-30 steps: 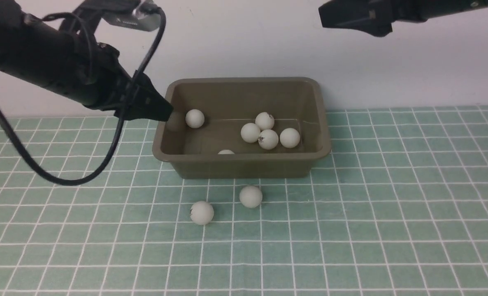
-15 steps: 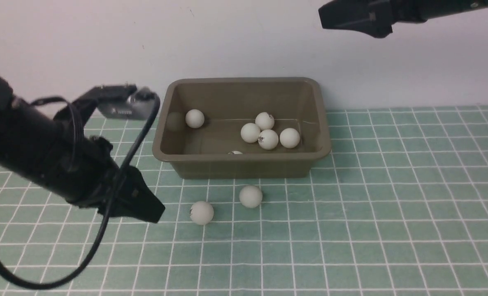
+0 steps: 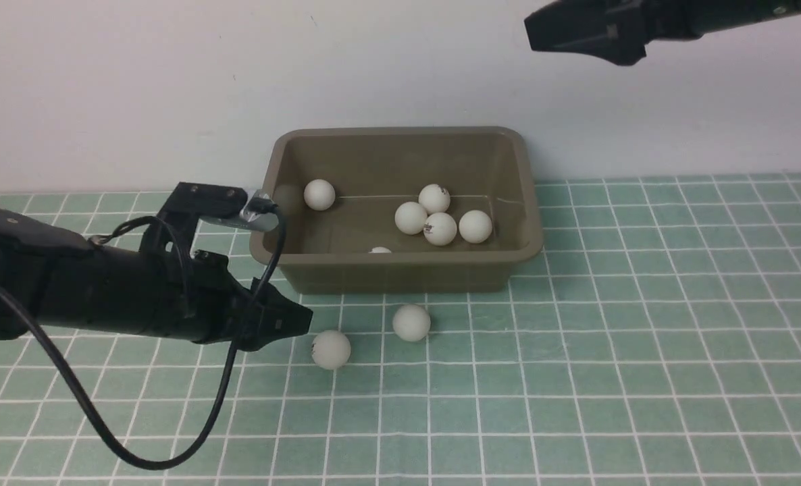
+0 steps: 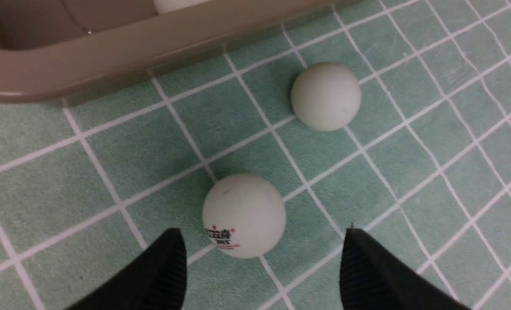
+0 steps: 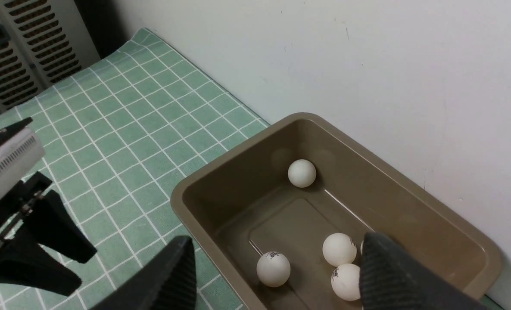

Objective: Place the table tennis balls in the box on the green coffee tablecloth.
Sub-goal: 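Reach for and grasp a ping pong ball on the table beside the basket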

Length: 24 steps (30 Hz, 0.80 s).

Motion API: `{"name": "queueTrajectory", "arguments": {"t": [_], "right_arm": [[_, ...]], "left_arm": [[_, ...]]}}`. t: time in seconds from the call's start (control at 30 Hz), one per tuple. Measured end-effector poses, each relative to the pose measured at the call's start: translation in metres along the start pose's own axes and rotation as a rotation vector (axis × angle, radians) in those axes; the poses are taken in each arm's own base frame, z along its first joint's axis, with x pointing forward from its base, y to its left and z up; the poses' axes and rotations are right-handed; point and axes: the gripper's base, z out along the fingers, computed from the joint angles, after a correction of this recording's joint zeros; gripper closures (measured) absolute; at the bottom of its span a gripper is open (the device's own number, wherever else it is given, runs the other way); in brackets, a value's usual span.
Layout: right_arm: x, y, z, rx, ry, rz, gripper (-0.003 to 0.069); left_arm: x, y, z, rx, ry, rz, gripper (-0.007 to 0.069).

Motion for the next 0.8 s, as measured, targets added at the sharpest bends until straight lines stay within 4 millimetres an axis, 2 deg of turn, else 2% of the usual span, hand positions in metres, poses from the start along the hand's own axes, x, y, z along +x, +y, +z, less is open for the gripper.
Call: {"name": "queueTrajectory", "arguments": {"t": [0.17,0.4,0.6,0.8], "right_arm": [[0.000,0.000,0.000,0.000,0.000,0.000,0.0198],[0.000,0.000,0.000,-0.003,0.002,0.000,0.0198],[0.001,0.002,0.000,-0.017,0.011,0.001,0.0198],[0.001,0.002,0.000,-0.023,0.015,0.001,0.0198]], "left_arm": [[0.002,0.006,0.014,-0.026,0.009,0.016,0.0162],[0.002,-0.004,0.038,-0.055,0.042,0.085,0.0153],[0.004,-0.006,0.049,-0.096,0.058,0.102,0.0153],[0.008,0.000,0.056,-0.142,0.069,0.090,0.0153]]}}
